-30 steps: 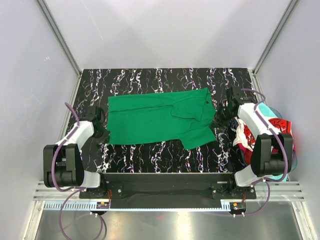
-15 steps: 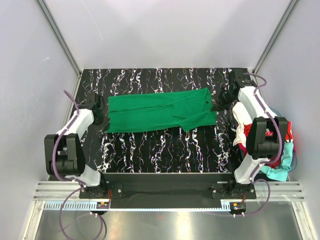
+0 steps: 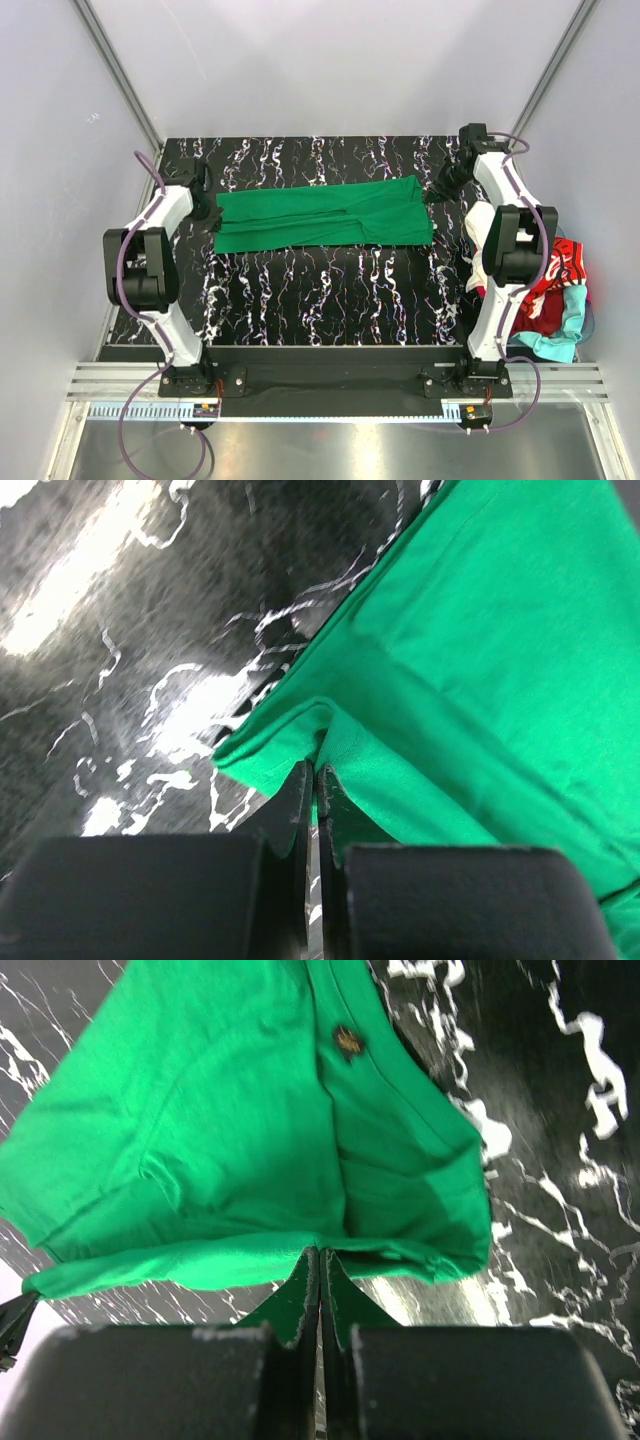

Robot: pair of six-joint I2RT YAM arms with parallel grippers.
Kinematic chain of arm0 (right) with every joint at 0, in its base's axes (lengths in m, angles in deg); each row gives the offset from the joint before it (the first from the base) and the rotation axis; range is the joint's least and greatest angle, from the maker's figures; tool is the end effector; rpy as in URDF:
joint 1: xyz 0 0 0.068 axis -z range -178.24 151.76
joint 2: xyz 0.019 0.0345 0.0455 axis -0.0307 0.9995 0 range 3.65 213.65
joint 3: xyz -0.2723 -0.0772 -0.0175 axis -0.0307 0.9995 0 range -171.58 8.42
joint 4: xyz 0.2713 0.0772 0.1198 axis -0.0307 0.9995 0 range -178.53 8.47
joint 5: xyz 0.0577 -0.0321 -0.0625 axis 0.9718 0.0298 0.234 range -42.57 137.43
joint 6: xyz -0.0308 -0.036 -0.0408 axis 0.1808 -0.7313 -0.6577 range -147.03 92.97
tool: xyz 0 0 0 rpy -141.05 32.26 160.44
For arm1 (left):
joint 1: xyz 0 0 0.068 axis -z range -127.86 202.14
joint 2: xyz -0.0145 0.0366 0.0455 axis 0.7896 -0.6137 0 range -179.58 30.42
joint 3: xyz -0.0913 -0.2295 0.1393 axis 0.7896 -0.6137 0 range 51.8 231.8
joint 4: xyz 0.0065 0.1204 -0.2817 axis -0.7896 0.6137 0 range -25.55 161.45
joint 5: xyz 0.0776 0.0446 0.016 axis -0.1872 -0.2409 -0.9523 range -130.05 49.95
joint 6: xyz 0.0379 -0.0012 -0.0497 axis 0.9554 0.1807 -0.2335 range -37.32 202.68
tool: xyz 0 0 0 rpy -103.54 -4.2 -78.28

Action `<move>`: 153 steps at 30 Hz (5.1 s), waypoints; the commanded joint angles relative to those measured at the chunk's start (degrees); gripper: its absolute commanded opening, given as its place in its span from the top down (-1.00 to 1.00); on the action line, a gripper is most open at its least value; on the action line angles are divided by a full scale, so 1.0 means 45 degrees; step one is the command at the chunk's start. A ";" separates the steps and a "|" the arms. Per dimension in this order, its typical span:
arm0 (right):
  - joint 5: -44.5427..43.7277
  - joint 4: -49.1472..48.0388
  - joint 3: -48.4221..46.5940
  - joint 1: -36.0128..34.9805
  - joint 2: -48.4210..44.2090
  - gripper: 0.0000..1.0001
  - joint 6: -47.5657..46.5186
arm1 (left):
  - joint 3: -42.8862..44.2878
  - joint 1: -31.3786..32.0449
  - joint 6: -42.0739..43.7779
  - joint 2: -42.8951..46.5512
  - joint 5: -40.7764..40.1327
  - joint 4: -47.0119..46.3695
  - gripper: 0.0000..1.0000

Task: Fold and stack the t-shirts
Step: Fold the tshirt

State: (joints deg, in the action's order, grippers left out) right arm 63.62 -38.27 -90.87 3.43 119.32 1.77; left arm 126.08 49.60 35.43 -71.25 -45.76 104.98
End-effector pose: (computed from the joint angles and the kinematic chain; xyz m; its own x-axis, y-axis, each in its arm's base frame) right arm 0.4844 -0.0008 0.2265 -0.8439 0.4874 -0.2240 0.3699 0.8312 0.4151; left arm 0.4080 0.0228 0.1892 -0.5686 -0.7566 -0.3229 -0.7350 0.6435 -0.2135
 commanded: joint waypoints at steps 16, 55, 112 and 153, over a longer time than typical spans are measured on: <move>0.0856 0.0178 -0.2701 0.0039 0.2281 1.00 0.0358 | 0.2339 -0.0294 -0.0029 -0.2172 0.0371 -0.0023 1.00; 0.1407 -0.1970 0.2042 -0.1680 -0.1018 -0.16 -0.0110 | 0.1440 0.4646 0.1711 -0.1682 0.7300 -0.5763 0.21; 0.0349 -0.1774 0.1751 -0.0450 0.0055 -0.12 0.0242 | 0.6794 0.6914 -0.0049 -0.6081 0.6505 -0.6725 -0.06; 0.1813 -0.2380 0.0638 0.0273 0.1696 1.00 0.0437 | 0.5172 0.7753 -0.0888 -0.6333 0.7852 -0.6175 0.11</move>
State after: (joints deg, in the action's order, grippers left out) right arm 70.92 -48.83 -85.51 4.94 128.18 3.87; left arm 146.32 83.93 32.48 -99.19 -12.72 77.42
